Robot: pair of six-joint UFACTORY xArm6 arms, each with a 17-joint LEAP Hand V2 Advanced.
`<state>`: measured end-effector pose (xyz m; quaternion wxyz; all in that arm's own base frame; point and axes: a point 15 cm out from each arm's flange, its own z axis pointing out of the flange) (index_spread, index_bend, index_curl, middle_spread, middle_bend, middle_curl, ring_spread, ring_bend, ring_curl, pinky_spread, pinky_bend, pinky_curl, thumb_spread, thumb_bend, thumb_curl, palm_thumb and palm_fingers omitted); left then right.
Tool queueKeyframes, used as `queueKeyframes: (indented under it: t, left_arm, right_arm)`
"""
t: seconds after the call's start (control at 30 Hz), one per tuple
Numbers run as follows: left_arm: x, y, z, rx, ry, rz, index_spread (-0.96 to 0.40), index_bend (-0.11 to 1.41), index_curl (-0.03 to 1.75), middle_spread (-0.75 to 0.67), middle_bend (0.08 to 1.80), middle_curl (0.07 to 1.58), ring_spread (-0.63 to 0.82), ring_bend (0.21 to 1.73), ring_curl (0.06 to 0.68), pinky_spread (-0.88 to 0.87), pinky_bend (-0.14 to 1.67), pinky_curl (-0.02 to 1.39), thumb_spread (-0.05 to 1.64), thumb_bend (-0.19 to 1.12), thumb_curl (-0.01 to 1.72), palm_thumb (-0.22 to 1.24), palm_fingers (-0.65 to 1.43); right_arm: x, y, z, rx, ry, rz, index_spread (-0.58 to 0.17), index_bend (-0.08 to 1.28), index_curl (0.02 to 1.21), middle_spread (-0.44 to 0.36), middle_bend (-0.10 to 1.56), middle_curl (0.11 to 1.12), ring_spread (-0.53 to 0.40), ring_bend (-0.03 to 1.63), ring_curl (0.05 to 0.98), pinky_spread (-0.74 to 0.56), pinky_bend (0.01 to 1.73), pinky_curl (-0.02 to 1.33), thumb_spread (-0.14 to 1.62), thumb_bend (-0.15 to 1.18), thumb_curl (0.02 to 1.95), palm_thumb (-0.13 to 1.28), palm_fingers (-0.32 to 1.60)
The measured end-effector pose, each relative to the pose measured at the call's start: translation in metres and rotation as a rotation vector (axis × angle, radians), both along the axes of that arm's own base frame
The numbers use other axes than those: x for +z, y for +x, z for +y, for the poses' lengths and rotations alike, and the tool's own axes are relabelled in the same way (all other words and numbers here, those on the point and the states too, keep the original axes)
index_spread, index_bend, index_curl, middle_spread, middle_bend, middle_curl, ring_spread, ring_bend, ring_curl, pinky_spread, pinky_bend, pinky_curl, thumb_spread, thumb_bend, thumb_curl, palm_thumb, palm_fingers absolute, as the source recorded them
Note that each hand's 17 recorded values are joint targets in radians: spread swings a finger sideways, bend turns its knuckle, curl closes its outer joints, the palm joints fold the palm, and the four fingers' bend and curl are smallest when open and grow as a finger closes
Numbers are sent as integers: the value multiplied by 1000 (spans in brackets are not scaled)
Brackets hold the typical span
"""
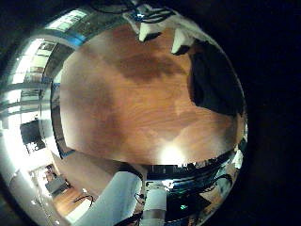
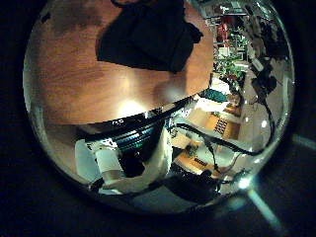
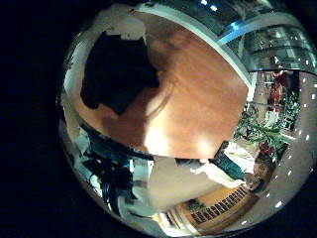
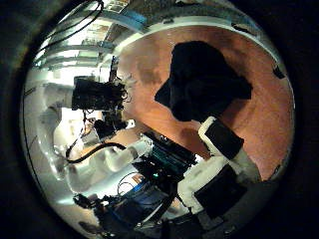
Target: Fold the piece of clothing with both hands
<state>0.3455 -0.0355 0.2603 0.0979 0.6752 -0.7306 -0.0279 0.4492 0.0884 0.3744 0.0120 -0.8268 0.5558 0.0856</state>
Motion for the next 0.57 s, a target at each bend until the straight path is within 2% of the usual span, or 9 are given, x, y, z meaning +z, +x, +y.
queueKeyframes:
  t: [0.27, 0.57]
  left_arm:
    - [9, -14, -2, -13, 6, 12, 50, 160, 297, 257, 200, 384, 480, 556, 210, 525, 301, 317, 1217, -17, 271, 192, 90]
    - [35, -36, 19, -31, 89, 6, 48, 157, 301, 249, 195, 379, 474, 562, 211, 511, 309, 318, 1217, -17, 271, 191, 105]
  right_arm:
    - [8, -26, -30, 19, -2, 32, -413, 186, 373, -147, 276, 355, 60, 721, 257, 438, 745, 390, 1310, -15, 529, 875, 109]
    - [4, -75, -58, 23, -37, 169, -402, 187, 369, -100, 227, 350, 121, 620, 230, 447, 646, 334, 1342, -17, 488, 756, 107]
